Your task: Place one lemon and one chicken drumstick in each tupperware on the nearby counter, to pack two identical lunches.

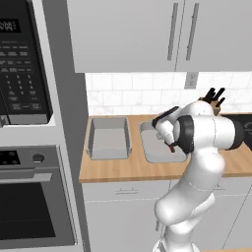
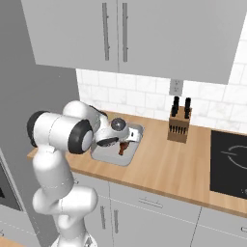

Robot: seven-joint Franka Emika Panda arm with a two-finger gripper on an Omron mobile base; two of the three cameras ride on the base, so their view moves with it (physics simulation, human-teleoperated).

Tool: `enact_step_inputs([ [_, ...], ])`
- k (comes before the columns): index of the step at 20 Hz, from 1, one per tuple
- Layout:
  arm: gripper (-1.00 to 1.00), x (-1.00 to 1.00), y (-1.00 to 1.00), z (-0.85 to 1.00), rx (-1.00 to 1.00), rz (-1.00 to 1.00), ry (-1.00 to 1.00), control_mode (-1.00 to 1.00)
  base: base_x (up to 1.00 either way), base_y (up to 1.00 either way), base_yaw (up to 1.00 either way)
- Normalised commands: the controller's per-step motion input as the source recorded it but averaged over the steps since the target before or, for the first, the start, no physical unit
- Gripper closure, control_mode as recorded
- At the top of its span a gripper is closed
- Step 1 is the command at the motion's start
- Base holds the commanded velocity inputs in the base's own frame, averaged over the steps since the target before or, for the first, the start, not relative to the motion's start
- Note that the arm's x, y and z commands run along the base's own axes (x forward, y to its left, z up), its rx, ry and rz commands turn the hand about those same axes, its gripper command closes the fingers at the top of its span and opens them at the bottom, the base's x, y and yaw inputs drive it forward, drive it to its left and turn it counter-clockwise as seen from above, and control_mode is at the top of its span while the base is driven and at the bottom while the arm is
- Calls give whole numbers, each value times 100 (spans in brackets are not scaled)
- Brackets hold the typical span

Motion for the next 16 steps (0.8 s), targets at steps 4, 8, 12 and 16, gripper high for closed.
enact_step_inputs([
  [4,-100,-6,0,94,-1,4,-10,-100,0,0,0],
  [8,-100,-53,2,98,0,3,1,-100,0,0,0],
  [12,-100,-77,10,98,0,0,13,-100,0,0,0],
  [16,-100,-21,3,100,0,0,5,-100,0,0,0],
])
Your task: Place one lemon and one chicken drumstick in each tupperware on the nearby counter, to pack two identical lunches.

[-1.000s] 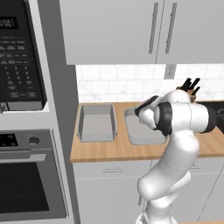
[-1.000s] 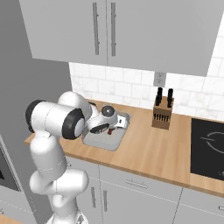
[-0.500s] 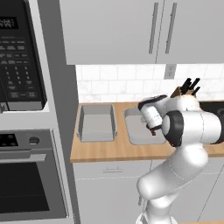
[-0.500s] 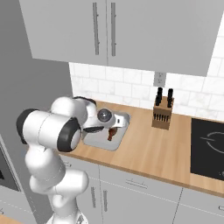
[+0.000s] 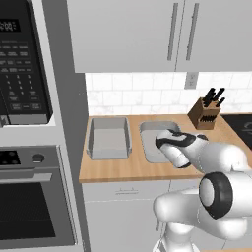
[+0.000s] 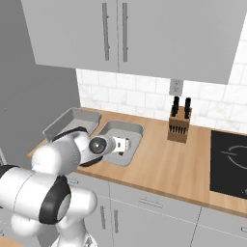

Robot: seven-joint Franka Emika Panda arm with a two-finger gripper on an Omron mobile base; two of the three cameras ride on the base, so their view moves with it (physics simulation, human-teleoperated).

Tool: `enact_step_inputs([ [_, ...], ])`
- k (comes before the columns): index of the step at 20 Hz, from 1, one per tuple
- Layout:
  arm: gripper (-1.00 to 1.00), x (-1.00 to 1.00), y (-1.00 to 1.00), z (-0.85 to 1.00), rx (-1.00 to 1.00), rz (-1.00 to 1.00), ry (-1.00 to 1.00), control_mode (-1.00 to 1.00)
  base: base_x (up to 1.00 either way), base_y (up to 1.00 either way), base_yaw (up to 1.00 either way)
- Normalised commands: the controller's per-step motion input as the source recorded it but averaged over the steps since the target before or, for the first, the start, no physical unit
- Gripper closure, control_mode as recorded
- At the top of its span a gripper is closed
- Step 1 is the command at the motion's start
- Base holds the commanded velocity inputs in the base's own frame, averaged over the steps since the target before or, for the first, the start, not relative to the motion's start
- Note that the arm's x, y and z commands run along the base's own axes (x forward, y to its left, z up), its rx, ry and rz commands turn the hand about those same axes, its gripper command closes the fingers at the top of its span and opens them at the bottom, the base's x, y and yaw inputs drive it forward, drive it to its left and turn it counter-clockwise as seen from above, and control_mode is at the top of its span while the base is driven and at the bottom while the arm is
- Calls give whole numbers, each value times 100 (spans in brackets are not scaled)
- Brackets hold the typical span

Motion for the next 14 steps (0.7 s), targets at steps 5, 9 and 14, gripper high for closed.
enact_step_inputs([
  [5,-100,0,0,100,0,0,5,-100,0,0,0],
  [9,-100,-31,0,100,0,0,25,-100,0,0,0],
  [14,-100,-47,7,94,0,1,27,-100,0,0,0],
])
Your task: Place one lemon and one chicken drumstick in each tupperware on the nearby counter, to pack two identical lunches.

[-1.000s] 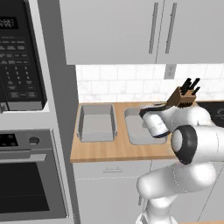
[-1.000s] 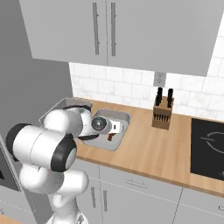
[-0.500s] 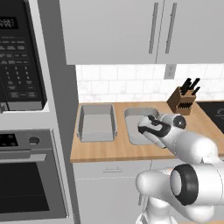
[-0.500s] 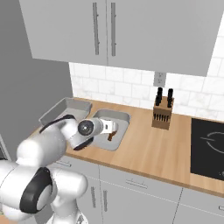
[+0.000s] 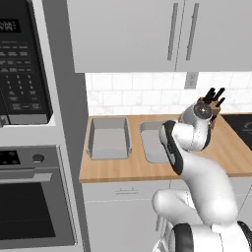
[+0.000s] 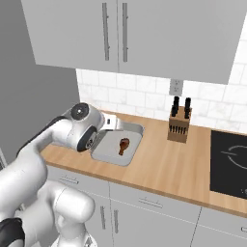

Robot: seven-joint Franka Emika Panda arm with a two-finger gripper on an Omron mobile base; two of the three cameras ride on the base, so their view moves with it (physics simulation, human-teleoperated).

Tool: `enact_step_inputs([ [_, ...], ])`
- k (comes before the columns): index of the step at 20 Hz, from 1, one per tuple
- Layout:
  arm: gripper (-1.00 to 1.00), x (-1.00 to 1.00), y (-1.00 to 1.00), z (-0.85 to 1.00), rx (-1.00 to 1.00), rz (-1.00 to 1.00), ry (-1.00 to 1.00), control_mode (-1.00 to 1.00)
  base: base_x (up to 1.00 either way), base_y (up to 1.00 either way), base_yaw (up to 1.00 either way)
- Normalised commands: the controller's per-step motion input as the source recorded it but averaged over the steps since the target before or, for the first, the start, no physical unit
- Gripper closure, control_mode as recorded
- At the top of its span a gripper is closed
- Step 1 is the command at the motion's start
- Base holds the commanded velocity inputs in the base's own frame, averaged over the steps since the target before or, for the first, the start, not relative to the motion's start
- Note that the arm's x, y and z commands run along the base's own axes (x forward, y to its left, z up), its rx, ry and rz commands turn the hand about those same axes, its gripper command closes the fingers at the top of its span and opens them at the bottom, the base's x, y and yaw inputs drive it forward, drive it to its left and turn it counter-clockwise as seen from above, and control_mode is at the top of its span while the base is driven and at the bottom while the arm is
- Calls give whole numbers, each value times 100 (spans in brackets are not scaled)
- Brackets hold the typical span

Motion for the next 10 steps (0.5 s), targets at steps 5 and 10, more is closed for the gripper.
enact_step_inputs([
  [5,-100,-76,19,40,0,10,11,-100,0,0,0],
  [10,-100,-93,50,-29,0,25,0,-100,0,0,0],
])
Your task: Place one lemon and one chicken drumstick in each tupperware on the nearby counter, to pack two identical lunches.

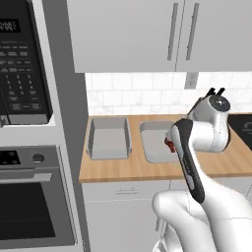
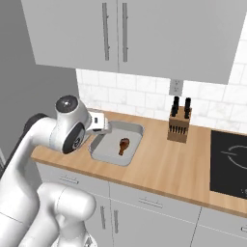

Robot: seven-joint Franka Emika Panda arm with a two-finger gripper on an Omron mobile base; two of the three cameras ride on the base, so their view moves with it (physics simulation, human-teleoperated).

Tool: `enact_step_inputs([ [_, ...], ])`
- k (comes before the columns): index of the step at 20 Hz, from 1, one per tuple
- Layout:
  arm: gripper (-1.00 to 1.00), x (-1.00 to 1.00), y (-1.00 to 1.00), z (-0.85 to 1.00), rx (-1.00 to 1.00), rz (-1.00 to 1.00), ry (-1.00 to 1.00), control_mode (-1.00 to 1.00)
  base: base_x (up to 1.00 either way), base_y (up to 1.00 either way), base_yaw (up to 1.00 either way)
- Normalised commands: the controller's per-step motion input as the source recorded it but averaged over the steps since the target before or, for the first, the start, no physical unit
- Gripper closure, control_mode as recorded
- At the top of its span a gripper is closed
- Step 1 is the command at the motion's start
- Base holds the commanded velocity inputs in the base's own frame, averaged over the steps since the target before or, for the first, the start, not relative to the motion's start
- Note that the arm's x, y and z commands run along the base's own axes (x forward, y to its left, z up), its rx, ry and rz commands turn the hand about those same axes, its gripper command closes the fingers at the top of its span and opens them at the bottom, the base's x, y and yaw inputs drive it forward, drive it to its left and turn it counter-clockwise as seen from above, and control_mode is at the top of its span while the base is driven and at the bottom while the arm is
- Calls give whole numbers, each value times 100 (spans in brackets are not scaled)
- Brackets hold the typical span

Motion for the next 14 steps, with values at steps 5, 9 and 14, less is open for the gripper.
enact_step_inputs([
  [5,-100,-48,67,-41,0,23,-2,-100,0,0,0],
  [9,-100,-19,31,-9,0,11,-2,100,-30,24,10],
  [14,-100,0,0,0,0,0,0,100,-96,31,3],
])
